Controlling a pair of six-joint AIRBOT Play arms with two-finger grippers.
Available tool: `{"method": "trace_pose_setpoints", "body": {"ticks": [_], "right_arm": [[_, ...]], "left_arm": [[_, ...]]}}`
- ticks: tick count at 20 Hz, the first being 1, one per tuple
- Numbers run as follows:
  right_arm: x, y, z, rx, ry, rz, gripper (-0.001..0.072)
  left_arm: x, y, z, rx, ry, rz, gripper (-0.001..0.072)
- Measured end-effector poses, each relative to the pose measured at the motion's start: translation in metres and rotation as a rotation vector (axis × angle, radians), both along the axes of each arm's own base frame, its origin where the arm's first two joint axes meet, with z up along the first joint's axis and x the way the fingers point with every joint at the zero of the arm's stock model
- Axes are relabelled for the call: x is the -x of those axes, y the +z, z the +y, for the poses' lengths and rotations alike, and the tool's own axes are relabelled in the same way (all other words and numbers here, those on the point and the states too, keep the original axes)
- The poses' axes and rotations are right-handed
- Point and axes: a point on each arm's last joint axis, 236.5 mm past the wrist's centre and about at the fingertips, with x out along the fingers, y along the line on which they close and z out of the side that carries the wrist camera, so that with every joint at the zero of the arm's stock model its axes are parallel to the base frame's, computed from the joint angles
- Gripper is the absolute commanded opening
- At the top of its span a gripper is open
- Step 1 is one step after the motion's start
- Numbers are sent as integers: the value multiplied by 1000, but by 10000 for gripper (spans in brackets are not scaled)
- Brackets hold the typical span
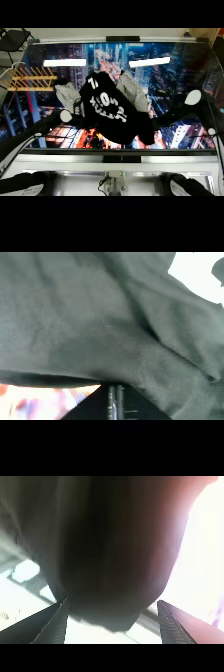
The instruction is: Fold the shirts.
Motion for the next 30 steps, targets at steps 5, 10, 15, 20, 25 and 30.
{"method": "trace_pose_setpoints", "body": {"ticks": [5,10,15,20,25,30], "right_arm": [[14,-37,7,47,21,0,664],[-23,-50,26,4,-137,-116,67],[-46,-38,43,-71,-193,-174,67],[-111,114,53,-170,-151,-609,67],[-103,316,46,-258,-148,-1093,67],[-48,317,55,-297,-116,-934,67]], "left_arm": [[-11,19,9,0,-38,-45,59],[-32,53,37,2,-2,-123,58],[-56,99,67,12,51,-252,58],[-96,266,98,22,31,-683,58],[-62,490,147,-13,108,-1179,58],[-22,493,173,-118,105,-1088,58]]}}
